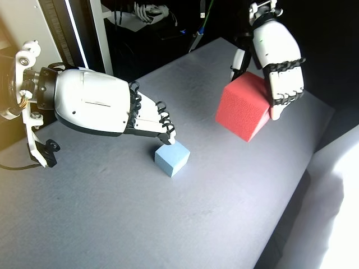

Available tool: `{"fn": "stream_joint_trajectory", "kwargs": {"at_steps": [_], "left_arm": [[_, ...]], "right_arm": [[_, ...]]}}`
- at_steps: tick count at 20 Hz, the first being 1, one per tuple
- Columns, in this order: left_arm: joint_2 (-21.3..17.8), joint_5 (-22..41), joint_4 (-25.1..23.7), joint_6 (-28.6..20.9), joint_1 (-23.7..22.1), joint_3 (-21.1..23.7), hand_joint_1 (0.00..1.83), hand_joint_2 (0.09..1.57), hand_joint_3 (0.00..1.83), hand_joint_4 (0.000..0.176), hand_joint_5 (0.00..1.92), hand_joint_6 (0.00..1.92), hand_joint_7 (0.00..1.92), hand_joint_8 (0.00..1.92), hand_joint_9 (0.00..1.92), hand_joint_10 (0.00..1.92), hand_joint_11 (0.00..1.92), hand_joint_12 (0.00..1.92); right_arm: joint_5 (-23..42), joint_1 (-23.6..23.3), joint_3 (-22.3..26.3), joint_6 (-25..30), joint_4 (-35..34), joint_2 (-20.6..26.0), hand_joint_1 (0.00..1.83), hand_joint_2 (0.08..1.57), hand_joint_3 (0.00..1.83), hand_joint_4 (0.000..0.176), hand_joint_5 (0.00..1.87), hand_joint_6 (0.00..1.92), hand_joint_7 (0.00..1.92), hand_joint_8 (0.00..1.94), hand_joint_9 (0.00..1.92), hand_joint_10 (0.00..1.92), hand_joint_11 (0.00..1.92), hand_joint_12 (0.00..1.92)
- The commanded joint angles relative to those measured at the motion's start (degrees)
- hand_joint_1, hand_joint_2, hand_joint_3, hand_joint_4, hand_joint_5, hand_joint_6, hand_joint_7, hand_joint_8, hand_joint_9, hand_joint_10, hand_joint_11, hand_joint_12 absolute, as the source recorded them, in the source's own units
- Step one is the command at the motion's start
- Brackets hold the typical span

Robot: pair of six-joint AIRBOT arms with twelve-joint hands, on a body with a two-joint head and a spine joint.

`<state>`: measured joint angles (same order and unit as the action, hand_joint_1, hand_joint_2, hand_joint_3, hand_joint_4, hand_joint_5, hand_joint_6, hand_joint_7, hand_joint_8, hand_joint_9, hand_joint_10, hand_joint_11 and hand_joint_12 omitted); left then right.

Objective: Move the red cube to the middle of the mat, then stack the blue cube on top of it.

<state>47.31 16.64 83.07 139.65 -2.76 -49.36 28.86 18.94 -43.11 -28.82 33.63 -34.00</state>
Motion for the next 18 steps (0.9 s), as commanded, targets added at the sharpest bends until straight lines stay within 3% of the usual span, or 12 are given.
{"fn": "stream_joint_trajectory", "kwargs": {"at_steps": [1, 3, 11, 14, 18], "left_arm": [[-0.26, 1.51, -0.72, -0.02, -0.95, 0.34, 1.18, 1.23, 0.00, 0.000, 0.85, 1.08, 0.70, 1.56, 0.59, 1.28, 0.35, 1.51], [0.34, 1.58, 0.85, -0.13, -0.58, 0.93, 1.19, 1.23, 0.00, 0.000, 0.88, 1.05, 0.68, 1.57, 0.56, 1.24, 0.27, 1.51], [2.53, 1.61, 2.72, 0.72, 3.88, 2.68, 1.19, 1.22, 0.00, 0.000, 0.90, 1.07, 0.68, 1.51, 0.61, 1.15, 0.31, 1.44], [3.00, 1.59, -3.48, -4.70, 6.40, 2.48, 1.19, 1.24, 0.00, 0.000, 0.88, 1.07, 0.64, 1.59, 0.56, 1.26, 0.26, 1.57], [3.84, 1.68, -8.37, -9.29, 8.99, 1.36, 1.17, 1.25, 0.00, 0.000, 0.83, 1.12, 0.65, 1.61, 0.54, 1.29, 0.23, 1.58]], "right_arm": [[5.75, -0.40, -0.07, -0.14, -1.83, 0.54, 0.06, 1.28, 0.00, 0.000, 0.41, 0.00, 0.37, 0.00, 0.33, 0.00, 0.00, 0.73], [5.77, -0.40, -0.07, -0.14, -1.83, 0.53, 0.09, 1.28, 0.00, 0.000, 0.42, 0.01, 0.38, 0.01, 0.33, 0.01, 0.00, 0.72], [5.78, -0.41, -0.07, -0.14, -1.83, 0.53, 0.06, 1.29, 0.00, 0.000, 0.42, 0.00, 0.39, 0.00, 0.34, 0.00, 0.00, 0.79], [5.78, -0.40, -0.07, -0.14, -1.83, 0.51, 0.05, 1.29, 0.00, 0.000, 0.40, 0.00, 0.38, 0.00, 0.33, 0.00, 0.00, 0.74], [5.78, -0.39, -0.05, -0.14, -1.83, 0.50, 0.07, 1.29, 0.00, 0.000, 0.42, 0.01, 0.40, 0.01, 0.35, 0.01, 0.00, 0.75]]}}
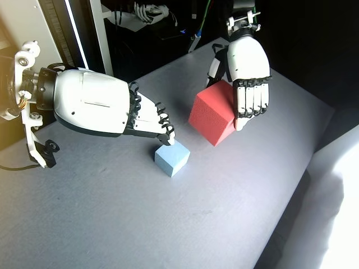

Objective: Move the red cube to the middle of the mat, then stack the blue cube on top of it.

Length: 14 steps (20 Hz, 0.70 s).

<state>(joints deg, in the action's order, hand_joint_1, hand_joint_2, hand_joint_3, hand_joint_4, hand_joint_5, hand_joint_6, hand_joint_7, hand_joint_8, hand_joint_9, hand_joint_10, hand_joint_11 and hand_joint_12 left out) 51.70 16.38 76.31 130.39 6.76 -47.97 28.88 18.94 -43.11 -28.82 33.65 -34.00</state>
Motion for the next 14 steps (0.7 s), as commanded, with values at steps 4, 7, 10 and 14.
{"fn": "stream_joint_trajectory", "kwargs": {"at_steps": [4, 7, 10, 14], "left_arm": [[0.61, 3.36, -3.61, -1.46, 1.16, -1.05, 1.19, 1.21, 0.00, 0.000, 0.90, 1.02, 0.72, 1.51, 0.61, 1.14, 0.25, 1.47], [1.67, 3.99, -4.03, -1.60, 1.87, -1.79, 1.17, 1.22, 0.00, 0.000, 0.84, 1.12, 0.74, 1.47, 0.63, 1.15, 0.27, 1.49], [2.64, 4.49, -4.06, -1.94, 2.41, -2.45, 1.17, 1.23, 0.00, 0.000, 0.85, 1.11, 0.70, 1.53, 0.60, 1.17, 0.28, 1.47], [3.46, 7.33, -8.09, -7.32, 3.83, -2.43, 1.18, 1.23, 0.00, 0.000, 0.84, 1.10, 0.71, 1.54, 0.59, 1.24, 0.26, 1.55]], "right_arm": [[5.75, -0.36, -0.05, -0.14, -1.86, 0.46, 0.04, 1.29, 0.00, 0.000, 0.42, 0.00, 0.39, 0.00, 0.34, 0.00, 0.00, 0.72], [5.75, -0.35, -0.06, -0.14, -1.93, 0.46, 0.05, 1.29, 0.00, 0.000, 0.42, 0.00, 0.39, 0.00, 0.36, 0.01, 0.00, 0.78], [5.45, -0.35, -0.07, -0.14, -4.28, 0.39, 0.06, 1.29, 0.00, 0.000, 0.42, 0.00, 0.40, 0.00, 0.36, 0.00, 0.00, 0.78], [2.81, -0.36, -1.00, -0.15, -8.94, -0.98, 0.07, 1.28, 0.00, 0.000, 0.42, 0.01, 0.40, 0.00, 0.36, 0.00, 0.00, 0.79]]}}
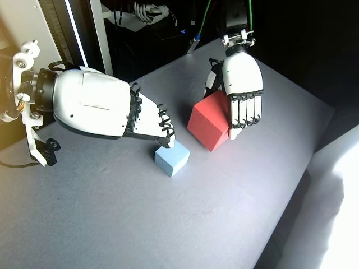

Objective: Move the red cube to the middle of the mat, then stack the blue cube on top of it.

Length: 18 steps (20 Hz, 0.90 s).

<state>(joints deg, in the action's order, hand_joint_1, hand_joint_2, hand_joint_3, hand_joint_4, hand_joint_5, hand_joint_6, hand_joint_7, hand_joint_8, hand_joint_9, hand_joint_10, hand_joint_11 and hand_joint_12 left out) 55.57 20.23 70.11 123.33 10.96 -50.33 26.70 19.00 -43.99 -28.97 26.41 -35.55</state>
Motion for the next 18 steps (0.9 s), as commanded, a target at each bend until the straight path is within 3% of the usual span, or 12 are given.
{"fn": "stream_joint_trajectory", "kwargs": {"at_steps": [1, 8, 11, 13, 16, 17, 18], "left_arm": [[-0.24, 3.82, -1.91, -0.41, -0.14, -0.04, 1.18, 1.23, 0.00, 0.000, 0.83, 1.11, 0.73, 1.51, 0.62, 1.20, 0.27, 1.52], [0.00, 5.83, -0.83, -0.42, 0.74, 0.59, 1.19, 1.21, 0.00, 0.000, 0.88, 1.03, 0.74, 1.51, 0.64, 1.16, 0.29, 1.48], [0.23, 6.73, -0.33, -0.42, 0.65, 0.83, 1.18, 1.23, 0.00, 0.000, 0.84, 1.11, 0.71, 1.53, 0.62, 1.17, 0.26, 1.49], [0.32, 7.53, 0.26, -0.42, 0.67, 1.26, 1.17, 1.25, 0.00, 0.000, 0.81, 1.14, 0.66, 1.60, 0.54, 1.23, 0.24, 1.54], [0.37, 8.08, 0.86, -0.41, 0.79, 1.80, 1.14, 1.29, 0.00, 0.000, 0.70, 1.26, 0.63, 1.68, 0.30, 1.30, 0.01, 1.63], [0.43, 8.41, 1.07, -0.41, 0.96, 2.04, 1.11, 1.17, 0.00, 0.000, 0.55, 0.74, 0.46, 1.16, 0.29, 1.21, 0.00, 1.55], [0.47, 8.65, 1.10, -0.41, 1.05, 2.19, 1.06, 1.16, 0.00, 0.000, 0.52, 0.45, 0.42, 0.89, 0.27, 1.09, 0.00, 1.45]], "right_arm": [[4.50, -0.42, -0.34, 0.00, -2.47, 0.35, 0.08, 1.28, 0.00, 0.000, 0.45, 0.01, 0.42, 0.01, 0.37, 0.01, 0.00, 0.80], [3.49, -0.18, -0.58, -0.23, -3.51, -0.47, 0.03, 1.30, 0.00, 0.000, 0.41, 0.00, 0.40, 0.00, 0.36, 0.01, 0.00, 0.78], [3.79, -0.18, -0.58, -0.50, -6.44, -0.45, 0.03, 1.30, 0.00, 0.000, 0.39, 0.00, 0.37, 0.01, 0.34, 0.01, 0.00, 0.75], [5.05, -0.14, -0.55, -2.35, -10.14, -0.47, 0.04, 1.30, 0.00, 0.000, 0.40, 0.00, 0.38, 0.00, 0.34, 0.00, 0.00, 0.77], [5.27, -0.01, -0.52, -3.46, -10.65, -0.47, 0.08, 1.29, 0.00, 0.000, 0.43, 0.01, 0.42, 0.01, 0.37, 0.01, 0.00, 0.81], [5.94, 0.02, -0.52, -5.13, -11.43, -0.56, 0.08, 1.30, 0.00, 0.000, 0.42, 0.00, 0.41, 0.01, 0.37, 0.01, 0.00, 0.80], [5.99, 0.05, -0.52, -5.89, -11.98, -0.68, 0.06, 1.30, 0.00, 0.000, 0.42, 0.00, 0.41, 0.00, 0.36, 0.00, 0.00, 0.80]]}}
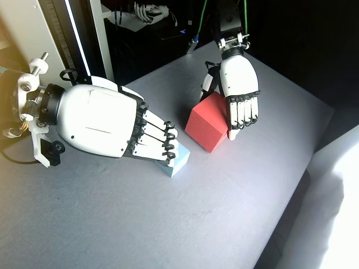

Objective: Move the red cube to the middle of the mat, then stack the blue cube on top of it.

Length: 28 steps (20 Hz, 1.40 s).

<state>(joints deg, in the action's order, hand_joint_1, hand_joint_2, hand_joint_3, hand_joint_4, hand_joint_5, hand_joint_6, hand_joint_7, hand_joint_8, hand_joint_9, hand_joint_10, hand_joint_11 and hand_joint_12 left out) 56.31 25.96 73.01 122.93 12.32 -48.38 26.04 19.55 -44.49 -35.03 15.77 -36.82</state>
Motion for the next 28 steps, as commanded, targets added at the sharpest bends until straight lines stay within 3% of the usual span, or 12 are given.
{"fn": "stream_joint_trajectory", "kwargs": {"at_steps": [1, 3, 5, 7, 8, 10, 12, 14, 17, 19, 21, 28], "left_arm": [[-0.12, 3.05, -1.79, -0.01, -0.22, 0.29, 1.04, 1.14, 0.00, 0.000, 0.55, 0.29, 0.45, 0.74, 0.29, 1.02, 0.00, 1.41], [0.04, 3.17, -1.82, -0.01, -0.11, 0.25, 0.98, 1.11, 0.00, 0.000, 0.54, 0.08, 0.54, 0.40, 0.34, 0.79, 0.00, 1.27], [0.12, 3.17, -1.82, -0.01, 0.00, 0.23, 0.96, 1.08, 0.00, 0.000, 0.50, 0.01, 0.57, 0.11, 0.37, 0.55, 0.00, 1.15], [0.36, 3.18, -1.72, -0.01, 0.07, 0.13, 0.87, 1.07, 0.00, 0.000, 0.29, 0.00, 0.38, 0.00, 0.37, 0.11, 0.00, 0.92], [0.47, 3.19, -1.72, -0.01, 0.07, 0.11, 0.84, 1.07, 0.00, 0.000, 0.23, 0.00, 0.32, 0.00, 0.32, 0.06, 0.00, 0.80], [0.47, 3.19, -1.66, -0.01, 0.12, 0.22, 0.78, 1.06, 0.00, 0.000, 0.19, 0.00, 0.28, 0.00, 0.29, 0.03, 0.00, 0.72], [0.56, 3.19, -1.66, -0.01, 0.13, 0.24, 0.66, 1.07, 0.00, 0.000, 0.09, 0.00, 0.19, 0.00, 0.21, 0.00, 0.00, 0.53], [0.62, 3.34, -1.67, -0.01, 0.13, 0.23, 0.67, 1.03, 0.00, 0.000, 0.04, 0.00, 0.14, 0.00, 0.16, 0.00, 0.00, 0.37], [0.55, 3.33, -1.69, -0.01, 0.27, 0.27, 0.73, 0.96, 0.00, 0.000, 0.06, 0.00, 0.16, 0.01, 0.15, 0.01, 0.00, 0.35], [0.53, 3.33, -1.83, -0.01, 0.27, 0.31, 0.71, 0.95, 0.00, 0.000, 0.07, 0.00, 0.17, 0.01, 0.16, 0.01, 0.00, 0.39], [0.51, 3.33, -1.89, -0.01, 0.26, 0.36, 0.64, 0.96, 0.00, 0.000, 0.04, 0.00, 0.12, 0.00, 0.12, 0.00, 0.00, 0.27], [0.40, 3.33, -2.09, -0.01, 0.29, 0.26, 0.62, 0.97, 0.00, 0.000, 0.03, 0.00, 0.10, 0.00, 0.11, 0.00, 0.00, 0.17]], "right_arm": [[6.64, -0.42, -0.03, -1.17, -1.59, 0.38, 0.07, 1.30, 0.00, 0.000, 0.42, 0.00, 0.42, 0.00, 0.37, 0.01, 0.00, 0.81], [6.64, 0.11, -0.03, -4.43, -1.78, -0.02, 0.07, 1.29, 0.00, 0.000, 0.42, 0.00, 0.41, 0.00, 0.37, 0.00, 0.00, 0.80], [6.70, 0.80, -0.04, -7.83, -3.15, -0.76, 0.05, 1.30, 0.00, 0.000, 0.42, 0.00, 0.40, 0.00, 0.35, 0.00, 0.00, 0.78], [7.22, 1.49, -0.04, -10.07, -8.80, -1.47, 0.08, 1.29, 0.00, 0.000, 0.44, 0.01, 0.42, 0.00, 0.37, 0.01, 0.00, 0.82], [9.57, 1.97, -0.04, -13.43, -13.49, -2.15, 0.08, 1.29, 0.00, 0.000, 0.43, 0.00, 0.42, 0.00, 0.38, 0.01, 0.00, 0.83], [11.04, 2.28, 0.00, -19.12, -19.08, -3.70, 0.08, 1.29, 0.00, 0.000, 0.44, 0.00, 0.42, 0.00, 0.37, 0.01, 0.00, 0.83], [9.90, 2.20, 0.02, -20.89, -23.34, -4.42, 0.10, 1.28, 0.00, 0.000, 0.44, 0.00, 0.42, 0.01, 0.38, 0.01, 0.00, 0.82], [9.66, 2.11, 0.34, -23.01, -28.45, -5.05, 0.10, 1.28, 0.00, 0.000, 0.45, 0.00, 0.44, 0.01, 0.39, 0.01, 0.00, 0.84], [9.66, 2.11, 0.64, -24.98, -32.84, -5.09, 0.09, 1.28, 0.00, 0.000, 0.43, 0.00, 0.43, 0.00, 0.39, 0.00, 0.00, 0.87], [9.73, 2.10, 0.64, -25.31, -34.32, -5.09, 0.08, 1.28, 0.00, 0.000, 0.43, 0.00, 0.43, 0.00, 0.39, 0.00, 0.00, 0.86], [9.89, 2.19, 0.65, -26.42, -35.28, -5.09, 0.12, 1.28, 0.00, 0.000, 0.43, 0.00, 0.43, 0.00, 0.39, 0.00, 0.00, 0.86], [10.07, 2.85, 0.64, -26.81, -36.67, -5.10, 0.08, 1.28, 0.00, 0.000, 0.43, 0.01, 0.42, 0.01, 0.38, 0.01, 0.00, 0.84]]}}
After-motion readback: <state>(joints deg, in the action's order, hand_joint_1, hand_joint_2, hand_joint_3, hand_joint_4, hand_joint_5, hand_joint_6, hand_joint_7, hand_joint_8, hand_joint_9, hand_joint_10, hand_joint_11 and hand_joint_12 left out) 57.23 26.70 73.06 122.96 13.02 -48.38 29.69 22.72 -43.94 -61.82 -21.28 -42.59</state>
